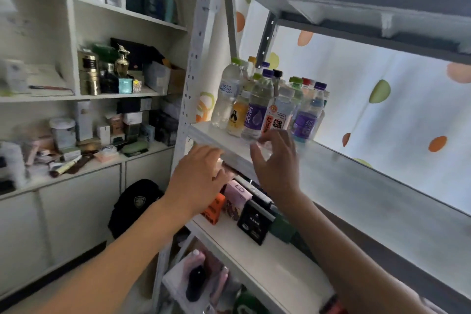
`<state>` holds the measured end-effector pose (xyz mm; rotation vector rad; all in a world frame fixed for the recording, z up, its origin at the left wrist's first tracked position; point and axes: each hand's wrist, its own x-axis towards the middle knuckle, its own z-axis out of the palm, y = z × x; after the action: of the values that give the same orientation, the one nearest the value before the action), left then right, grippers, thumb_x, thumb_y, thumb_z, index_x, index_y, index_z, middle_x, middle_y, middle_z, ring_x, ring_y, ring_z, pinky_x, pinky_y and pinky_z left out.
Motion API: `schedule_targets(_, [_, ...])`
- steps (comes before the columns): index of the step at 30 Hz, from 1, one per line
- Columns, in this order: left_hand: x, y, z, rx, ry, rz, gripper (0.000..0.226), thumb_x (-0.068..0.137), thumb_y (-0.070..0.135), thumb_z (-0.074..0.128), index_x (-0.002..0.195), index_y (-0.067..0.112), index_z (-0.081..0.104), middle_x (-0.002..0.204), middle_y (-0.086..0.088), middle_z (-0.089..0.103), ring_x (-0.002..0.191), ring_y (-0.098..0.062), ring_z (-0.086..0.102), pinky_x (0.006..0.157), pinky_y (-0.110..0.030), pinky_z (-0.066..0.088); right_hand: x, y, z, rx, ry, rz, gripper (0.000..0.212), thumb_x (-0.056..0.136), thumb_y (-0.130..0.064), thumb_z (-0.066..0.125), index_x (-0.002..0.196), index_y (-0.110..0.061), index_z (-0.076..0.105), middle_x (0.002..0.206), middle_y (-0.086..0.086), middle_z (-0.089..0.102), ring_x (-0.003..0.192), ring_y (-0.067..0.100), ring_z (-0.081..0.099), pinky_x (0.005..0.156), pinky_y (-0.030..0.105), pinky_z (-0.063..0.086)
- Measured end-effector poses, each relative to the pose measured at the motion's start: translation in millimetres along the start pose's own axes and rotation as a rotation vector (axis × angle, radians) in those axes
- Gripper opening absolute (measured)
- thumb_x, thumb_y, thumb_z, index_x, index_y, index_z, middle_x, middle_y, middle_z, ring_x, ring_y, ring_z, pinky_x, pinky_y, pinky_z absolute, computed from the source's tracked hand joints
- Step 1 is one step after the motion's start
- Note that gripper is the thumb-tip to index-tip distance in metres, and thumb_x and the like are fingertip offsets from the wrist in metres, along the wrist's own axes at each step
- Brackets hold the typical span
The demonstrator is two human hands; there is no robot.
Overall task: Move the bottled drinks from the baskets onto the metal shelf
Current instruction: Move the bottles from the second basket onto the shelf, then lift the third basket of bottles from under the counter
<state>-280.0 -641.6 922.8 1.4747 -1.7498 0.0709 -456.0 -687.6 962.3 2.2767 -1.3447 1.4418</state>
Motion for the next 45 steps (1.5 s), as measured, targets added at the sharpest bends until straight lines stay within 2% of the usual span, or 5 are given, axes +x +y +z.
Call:
schedule_targets(7, [-92.7, -114.0, -79.7, 0.124, 0.114, -0.269, 0.048, 0.092, 0.029, 0.056, 0.137, 0.015, 0.048, 0.142, -0.002, 0.045, 0.135, -0.019, 0.032, 0.112, -0.032, 0.027, -68.7, -129.8, 102.3, -0.045, -0.285, -0.464, 0.028, 0.092, -0.035, 0.056, 0.103, -0.012, 0.066, 0.12, 0.009, 0.061, 0.114, 0.029, 0.055, 0.102, 0.04, 0.042])
schedule_targets(24, [-375.6, -214.7, -259.3, 0.478, 0.249, -0.94, 0.042, 0.086, 0.017, 0.065, 0.126, 0.007, 0.056, 0.127, -0.01, 0.056, 0.121, -0.026, 0.047, 0.099, -0.037, 0.042, -238.6, -388.4, 238.2, 0.512, -0.67, -0.788, 0.022, 0.087, -0.02, 0.071, 0.1, -0.003, 0.067, 0.114, 0.016, 0.062, 0.114, 0.035, 0.056, 0.102, 0.046, 0.046])
schedule_targets(30, [-436.2, -233.8, -276.8, 0.315, 0.506, -1.221, 0.039, 0.09, 0.019, 0.063, 0.129, 0.019, 0.056, 0.12, 0.003, 0.058, 0.1, -0.002, 0.05, 0.085, -0.012, 0.034, -266.8, -434.5, 266.3, 0.573, -0.763, -0.833, 0.022, 0.089, -0.023, 0.065, 0.103, -0.006, 0.066, 0.119, 0.013, 0.06, 0.119, 0.03, 0.05, 0.107, 0.045, 0.042])
schedule_targets(35, [-461.2, -255.6, -287.3, 0.267, 0.648, -1.265, 0.036, 0.088, 0.01, 0.065, 0.109, 0.039, 0.056, 0.088, 0.04, 0.052, 0.091, 0.037, 0.038, 0.064, 0.013, 0.027, -282.8, -472.9, 307.1, 0.639, -0.84, -0.871, 0.022, 0.087, -0.022, 0.068, 0.103, -0.007, 0.067, 0.117, 0.01, 0.061, 0.116, 0.027, 0.049, 0.104, 0.044, 0.045])
schedule_targets(45, [-435.9, -376.1, -303.3, 0.233, 0.696, -1.435, 0.031, 0.091, 0.018, 0.063, 0.113, 0.037, 0.053, 0.093, 0.031, 0.05, 0.089, 0.025, 0.047, 0.066, 0.008, 0.031, -260.1, -552.4, 437.1, 0.706, -1.038, -0.966, 0.028, 0.09, -0.022, 0.064, 0.113, -0.005, 0.065, 0.122, 0.012, 0.058, 0.119, 0.032, 0.051, 0.105, 0.043, 0.041])
